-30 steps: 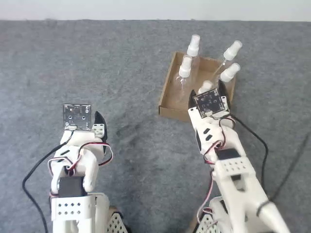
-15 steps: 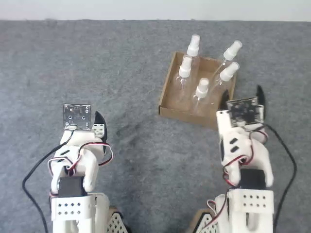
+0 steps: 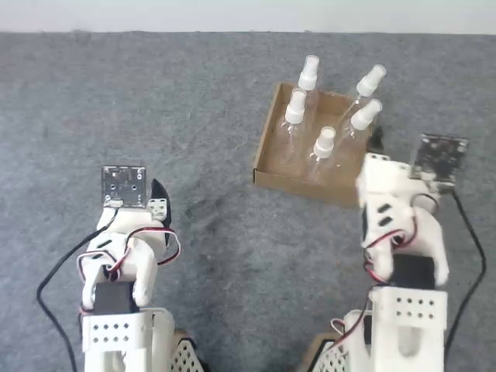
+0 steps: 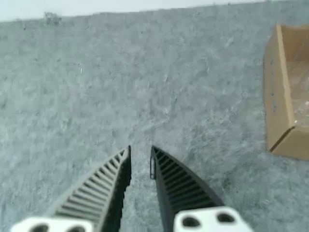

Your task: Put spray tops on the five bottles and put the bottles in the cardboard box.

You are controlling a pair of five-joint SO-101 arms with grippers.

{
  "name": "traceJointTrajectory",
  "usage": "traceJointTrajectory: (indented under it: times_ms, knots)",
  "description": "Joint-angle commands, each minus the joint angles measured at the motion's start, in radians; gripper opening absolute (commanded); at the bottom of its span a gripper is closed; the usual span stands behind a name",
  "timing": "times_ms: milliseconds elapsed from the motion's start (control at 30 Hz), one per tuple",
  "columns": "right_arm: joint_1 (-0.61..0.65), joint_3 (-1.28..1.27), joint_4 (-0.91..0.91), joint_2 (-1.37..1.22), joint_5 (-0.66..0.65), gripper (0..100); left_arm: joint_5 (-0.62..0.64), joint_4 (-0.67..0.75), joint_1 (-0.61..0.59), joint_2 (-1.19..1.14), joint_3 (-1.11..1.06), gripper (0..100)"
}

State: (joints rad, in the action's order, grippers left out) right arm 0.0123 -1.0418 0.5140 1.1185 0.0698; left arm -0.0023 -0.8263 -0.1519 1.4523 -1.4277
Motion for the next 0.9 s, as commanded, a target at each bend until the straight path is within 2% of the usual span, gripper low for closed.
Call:
traceJointTrajectory:
  times_ms: [0,500,867]
  knots:
    - [0.116,0.063,0.004,-0.036,0.023,23.4,-0.002,0.031,0.002,0.023,0.008,6]
    - [0.260,-0.203,0.012,0.252,0.023,23.4,0.000,0.026,0.034,0.023,0.008,6]
    - [0.272,-0.187,0.027,0.157,0.021,23.4,0.000,0.026,0.034,0.023,0.005,6]
